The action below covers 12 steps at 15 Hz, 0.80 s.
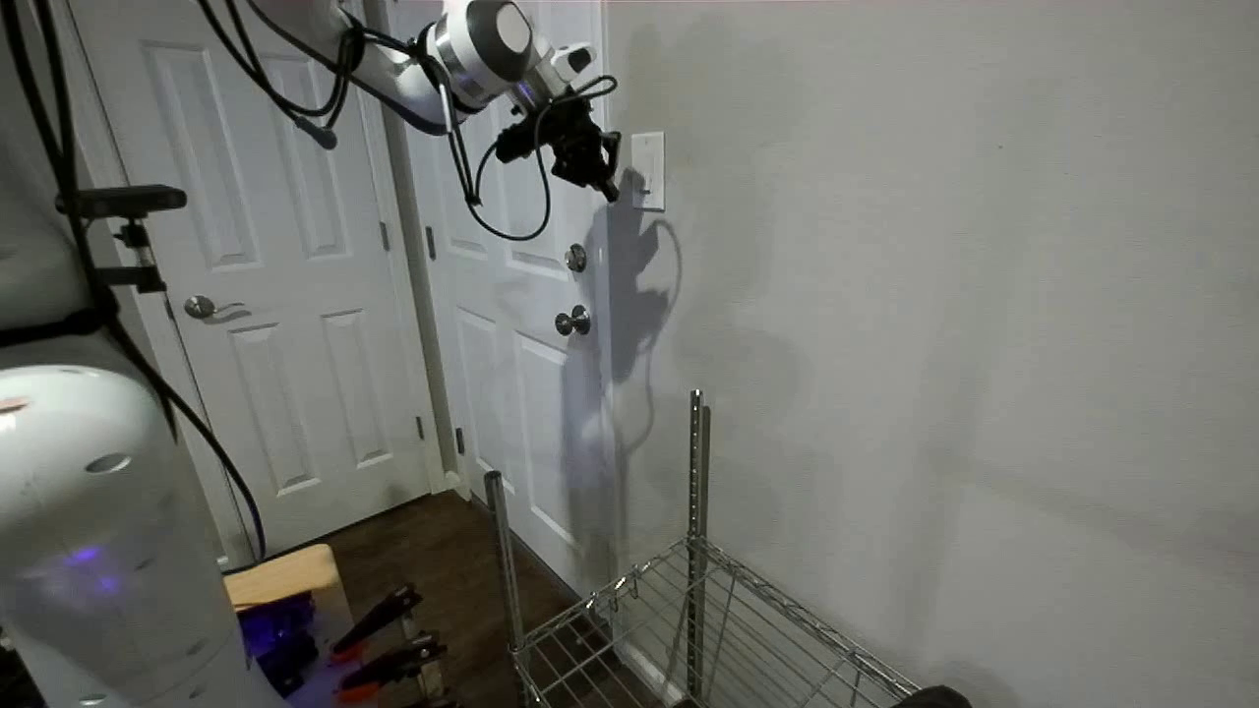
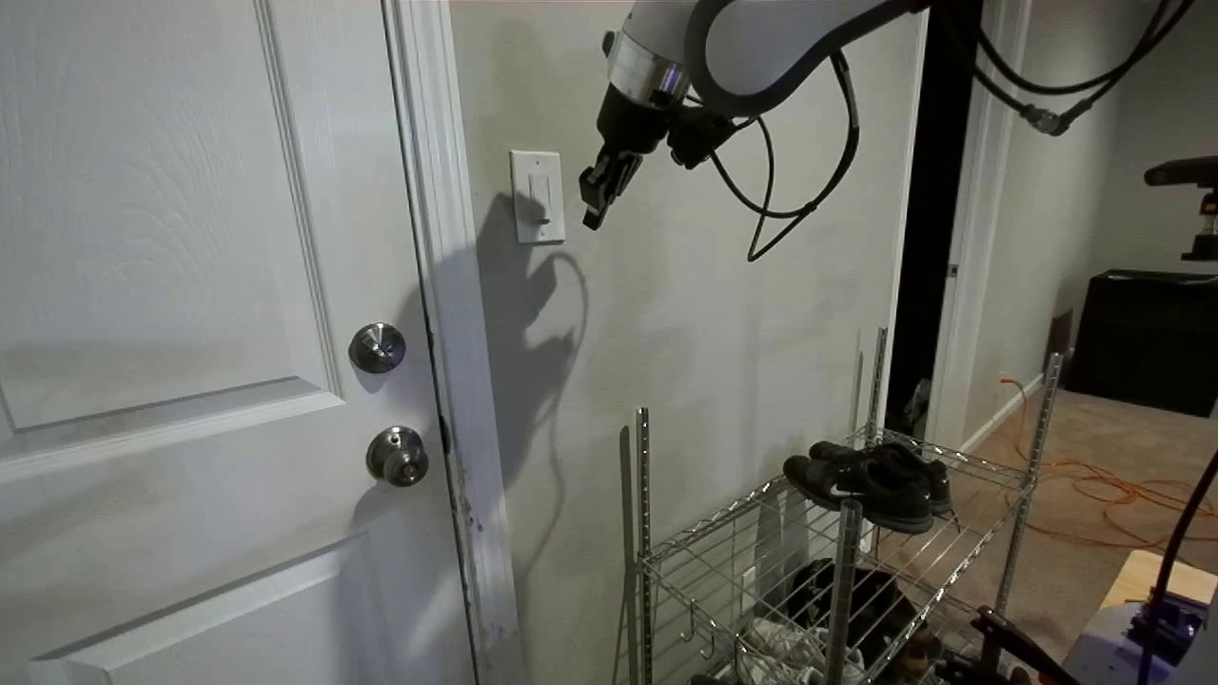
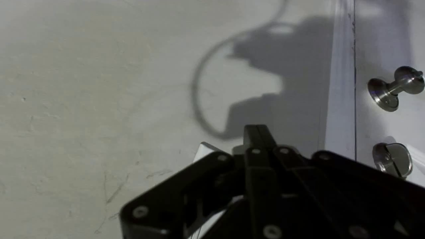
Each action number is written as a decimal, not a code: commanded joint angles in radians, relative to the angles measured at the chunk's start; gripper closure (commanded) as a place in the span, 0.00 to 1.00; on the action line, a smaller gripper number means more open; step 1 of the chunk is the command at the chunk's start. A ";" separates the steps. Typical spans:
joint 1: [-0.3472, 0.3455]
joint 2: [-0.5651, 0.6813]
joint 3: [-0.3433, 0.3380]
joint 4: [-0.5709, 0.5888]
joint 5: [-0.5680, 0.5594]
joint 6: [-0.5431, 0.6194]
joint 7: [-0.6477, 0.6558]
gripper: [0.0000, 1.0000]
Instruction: Flip the switch on the wall
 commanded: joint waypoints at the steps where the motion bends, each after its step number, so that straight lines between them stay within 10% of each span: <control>1: 0.009 0.092 0.000 0.106 -0.055 -0.023 0.034 1.00; 12: 0.067 0.236 -0.059 0.284 -0.139 -0.022 0.112 1.00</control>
